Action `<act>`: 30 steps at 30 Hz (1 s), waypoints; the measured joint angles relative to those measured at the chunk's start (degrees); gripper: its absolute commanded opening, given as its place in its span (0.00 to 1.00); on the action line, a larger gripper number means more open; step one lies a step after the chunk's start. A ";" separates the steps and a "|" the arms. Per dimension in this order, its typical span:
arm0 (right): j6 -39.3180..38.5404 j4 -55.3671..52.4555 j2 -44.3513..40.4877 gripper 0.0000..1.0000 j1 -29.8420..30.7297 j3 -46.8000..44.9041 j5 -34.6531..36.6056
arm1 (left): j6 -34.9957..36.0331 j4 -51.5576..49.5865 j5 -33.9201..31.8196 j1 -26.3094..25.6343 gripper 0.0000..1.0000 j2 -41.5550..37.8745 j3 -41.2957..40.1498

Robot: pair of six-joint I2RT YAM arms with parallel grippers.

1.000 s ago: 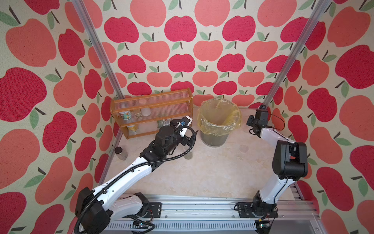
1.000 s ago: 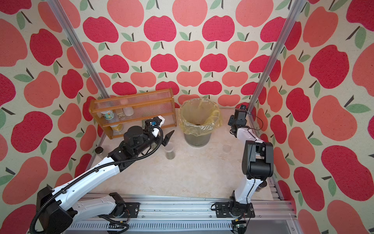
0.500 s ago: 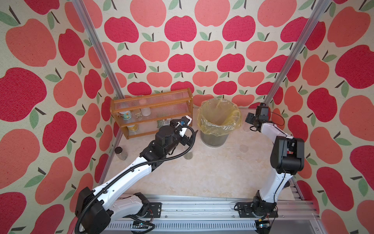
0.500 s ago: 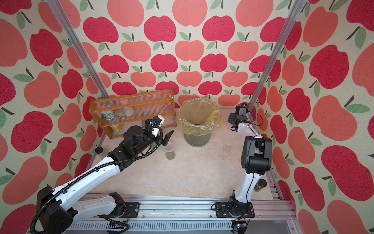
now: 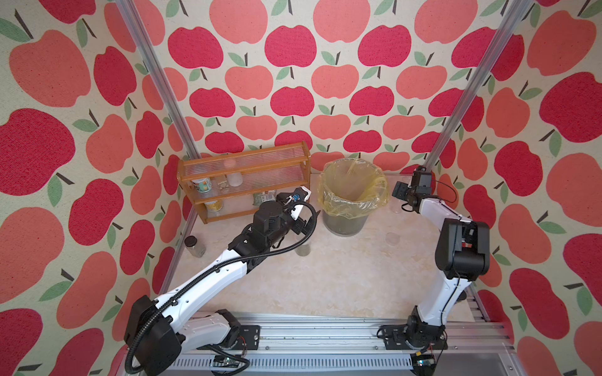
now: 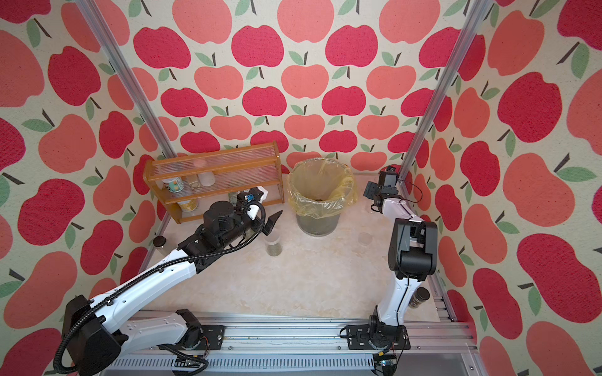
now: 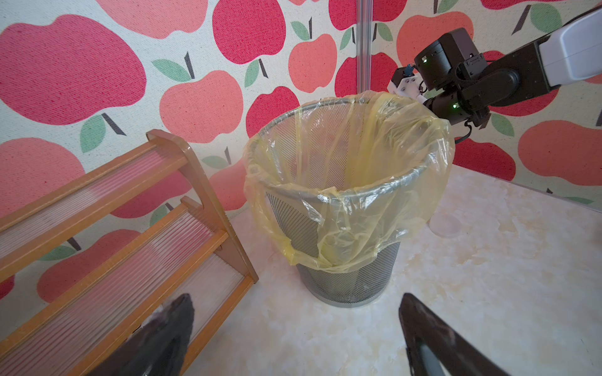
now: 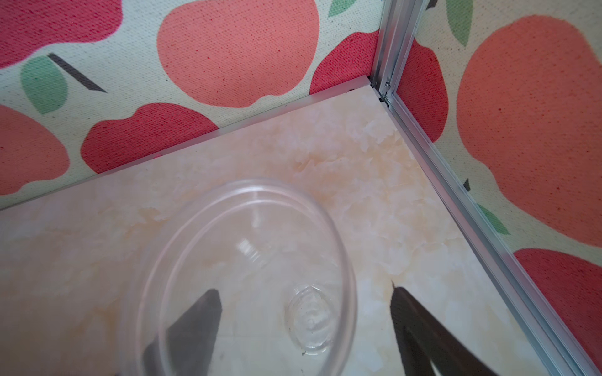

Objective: Empty moldy mung beans from jars
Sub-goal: Place the jar at the center of the board.

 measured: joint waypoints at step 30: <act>-2.36 12.31 -22.58 0.89 6.32 -17.40 3.13 | -3.43 -0.42 -0.28 2.23 1.00 0.87 0.63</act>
